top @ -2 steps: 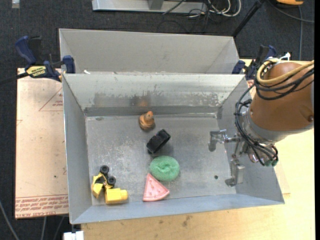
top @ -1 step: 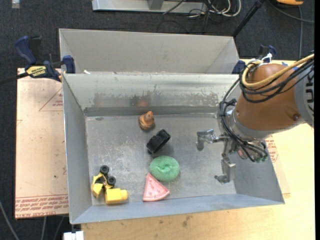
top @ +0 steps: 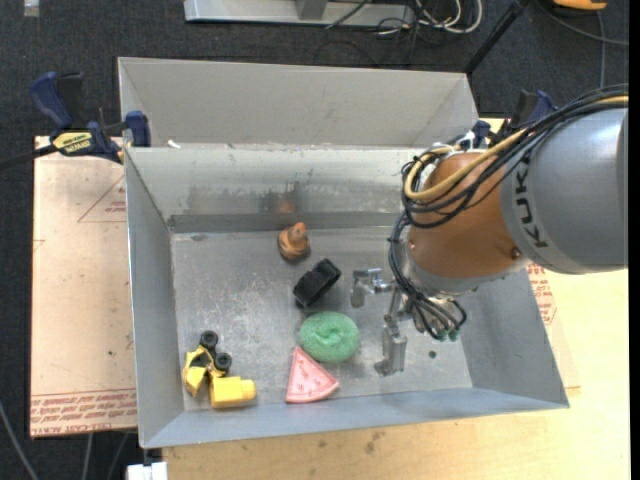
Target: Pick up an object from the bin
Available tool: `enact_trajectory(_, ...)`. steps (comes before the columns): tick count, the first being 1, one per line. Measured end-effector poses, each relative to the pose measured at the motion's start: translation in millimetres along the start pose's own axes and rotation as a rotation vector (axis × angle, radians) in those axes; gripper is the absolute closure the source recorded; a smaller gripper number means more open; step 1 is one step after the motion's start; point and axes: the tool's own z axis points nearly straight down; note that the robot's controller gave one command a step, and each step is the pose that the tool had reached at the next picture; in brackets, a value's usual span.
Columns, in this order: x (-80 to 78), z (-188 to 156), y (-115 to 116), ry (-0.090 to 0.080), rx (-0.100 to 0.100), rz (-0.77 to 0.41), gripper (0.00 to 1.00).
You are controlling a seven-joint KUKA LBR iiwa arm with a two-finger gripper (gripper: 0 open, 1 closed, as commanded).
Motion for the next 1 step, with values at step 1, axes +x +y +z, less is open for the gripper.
enact_trajectory(1, -10.7, 15.1, 8.4, 0.009, -0.003, 0.002, 0.0)
